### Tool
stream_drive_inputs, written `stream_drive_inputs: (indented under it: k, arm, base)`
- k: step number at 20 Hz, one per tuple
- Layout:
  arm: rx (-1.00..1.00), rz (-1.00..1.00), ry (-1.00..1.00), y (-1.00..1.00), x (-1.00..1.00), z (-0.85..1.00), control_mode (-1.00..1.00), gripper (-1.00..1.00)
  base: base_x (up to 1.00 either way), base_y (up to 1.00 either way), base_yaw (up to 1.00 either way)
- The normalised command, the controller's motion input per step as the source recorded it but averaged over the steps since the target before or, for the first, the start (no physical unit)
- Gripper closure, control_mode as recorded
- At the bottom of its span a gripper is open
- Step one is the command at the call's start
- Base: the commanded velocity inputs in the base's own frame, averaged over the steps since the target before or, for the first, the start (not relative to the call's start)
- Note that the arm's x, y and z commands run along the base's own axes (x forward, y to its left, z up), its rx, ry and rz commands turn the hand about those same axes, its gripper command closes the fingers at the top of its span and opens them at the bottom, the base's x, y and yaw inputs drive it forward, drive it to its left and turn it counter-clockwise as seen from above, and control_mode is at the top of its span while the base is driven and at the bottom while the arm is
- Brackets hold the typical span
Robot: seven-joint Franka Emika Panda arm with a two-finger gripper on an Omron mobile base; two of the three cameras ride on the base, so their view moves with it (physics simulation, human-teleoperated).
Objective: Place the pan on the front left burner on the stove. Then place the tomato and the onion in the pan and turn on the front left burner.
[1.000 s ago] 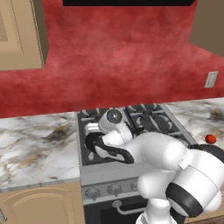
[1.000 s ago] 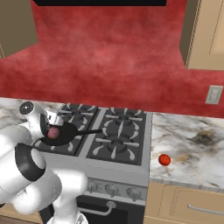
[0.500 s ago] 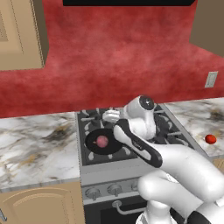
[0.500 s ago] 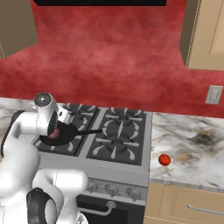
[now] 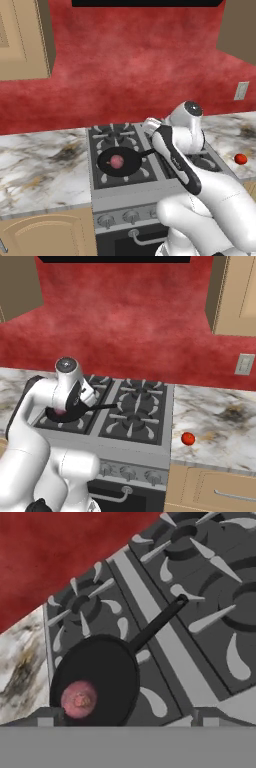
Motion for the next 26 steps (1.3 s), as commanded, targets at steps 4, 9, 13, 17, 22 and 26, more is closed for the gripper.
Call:
stream_drive_inputs:
  k: [4,9,13,17,22,26]
  arm:
    - [0.09,-0.33,0.24,-0.61,-0.27,0.33,-1.00,-1.00]
    - [0.05,-0.29,0.17,-0.60,-0.22,0.23,-1.00,-1.00]
    - [0.00,-0.25,0.11,-0.61,-0.19,0.11,-1.00,-1.00]
    - [0.00,-0.20,0.09,-0.64,-0.21,0.00,-1.00,-1.00]
    - [0.00,-0.20,0.09,-0.67,-0.23,0.00,-1.00,-1.00]
    - [0.00,-0.18,0.09,-0.69,-0.23,0.00,-1.00,-1.00]
  base:
    - [0.00,0.00,0.00]
    - [0.00,0.00,0.00]
    - [0.00,0.00,0.00]
    - [0.00,0.00,0.00]
    - [0.00,0.00,0.00]
    - [0.00,0.00,0.00]
